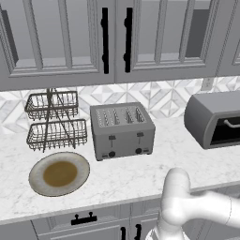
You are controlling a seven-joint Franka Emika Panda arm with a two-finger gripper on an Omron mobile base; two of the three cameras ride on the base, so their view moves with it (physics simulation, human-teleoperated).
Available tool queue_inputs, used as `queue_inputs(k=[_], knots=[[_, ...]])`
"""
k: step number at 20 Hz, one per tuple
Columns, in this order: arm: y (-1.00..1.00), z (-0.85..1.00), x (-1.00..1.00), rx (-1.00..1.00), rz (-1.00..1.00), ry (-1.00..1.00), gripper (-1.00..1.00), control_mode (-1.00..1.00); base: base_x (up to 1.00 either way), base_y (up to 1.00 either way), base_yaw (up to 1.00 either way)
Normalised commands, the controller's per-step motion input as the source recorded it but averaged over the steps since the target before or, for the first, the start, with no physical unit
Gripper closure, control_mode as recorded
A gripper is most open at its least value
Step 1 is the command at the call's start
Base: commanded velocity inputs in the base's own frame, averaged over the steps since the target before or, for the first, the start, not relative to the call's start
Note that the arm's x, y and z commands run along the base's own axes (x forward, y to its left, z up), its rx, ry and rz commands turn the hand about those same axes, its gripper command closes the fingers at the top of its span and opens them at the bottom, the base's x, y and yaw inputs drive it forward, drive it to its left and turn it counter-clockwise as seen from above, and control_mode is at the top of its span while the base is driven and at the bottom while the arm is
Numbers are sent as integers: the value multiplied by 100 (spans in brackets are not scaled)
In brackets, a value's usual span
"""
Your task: Pick up the kebab skewer and baguette bread, and place them inside the toaster oven. Close the toaster oven door and start by setting the timer.
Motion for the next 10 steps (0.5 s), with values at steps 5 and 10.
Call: queue_inputs(k=[5,10], knots=[[0,-22,-17,19,0,0,100,-100,0,0,0],[0,-18,-12,18,0,1,100,-100,0,0,0]])
